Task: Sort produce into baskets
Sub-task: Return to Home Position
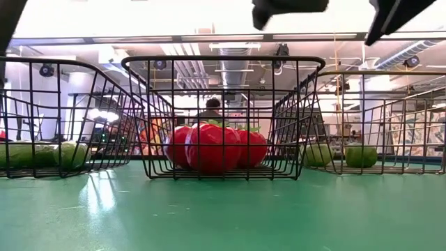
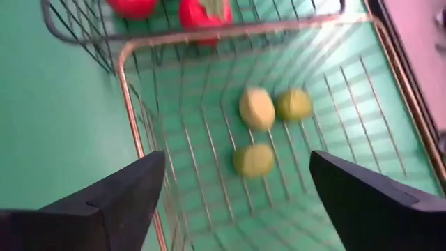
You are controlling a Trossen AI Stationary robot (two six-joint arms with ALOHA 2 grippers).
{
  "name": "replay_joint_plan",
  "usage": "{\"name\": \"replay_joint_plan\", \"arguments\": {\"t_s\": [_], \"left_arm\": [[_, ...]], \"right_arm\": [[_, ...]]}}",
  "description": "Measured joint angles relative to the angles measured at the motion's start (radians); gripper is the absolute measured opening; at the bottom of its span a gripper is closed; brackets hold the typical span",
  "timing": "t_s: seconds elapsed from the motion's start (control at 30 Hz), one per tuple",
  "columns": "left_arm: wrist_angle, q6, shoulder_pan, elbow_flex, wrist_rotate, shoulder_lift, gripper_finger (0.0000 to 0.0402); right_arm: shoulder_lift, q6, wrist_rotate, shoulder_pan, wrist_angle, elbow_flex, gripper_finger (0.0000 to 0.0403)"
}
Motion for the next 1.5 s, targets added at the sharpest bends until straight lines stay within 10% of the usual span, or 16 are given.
{"name": "replay_joint_plan", "arguments": {"t_s": [0.27, 0.57, 0.73, 1.07, 1.5], "left_arm": [[0.391, -0.045, -0.049, -0.593, -0.052, -0.447, 0.0007], [0.449, -0.247, -0.071, -1.024, -0.372, -0.931, 0.0002], [0.475, -0.280, -0.086, -1.185, -0.298, -1.119, 0.0002], [0.556, -0.139, -0.096, -1.442, -0.189, -1.439, 0.0002], [0.598, 0.016, -0.092, -1.571, -0.226, -1.647, 0.0002]], "right_arm": [[0.004, -0.324, 0.019, -0.093, 0.254, -0.001, 0.0211], [0.004, -0.769, -0.106, -0.215, 0.678, -0.029, 0.0025], [-0.011, -0.909, -0.327, -0.291, 0.942, -0.091, 0.0013], [-0.415, -0.917, -0.387, -0.297, 1.145, -0.386, 0.0012], [-0.896, -0.513, -0.266, -0.297, 0.872, -0.628, 0.0013]]}}
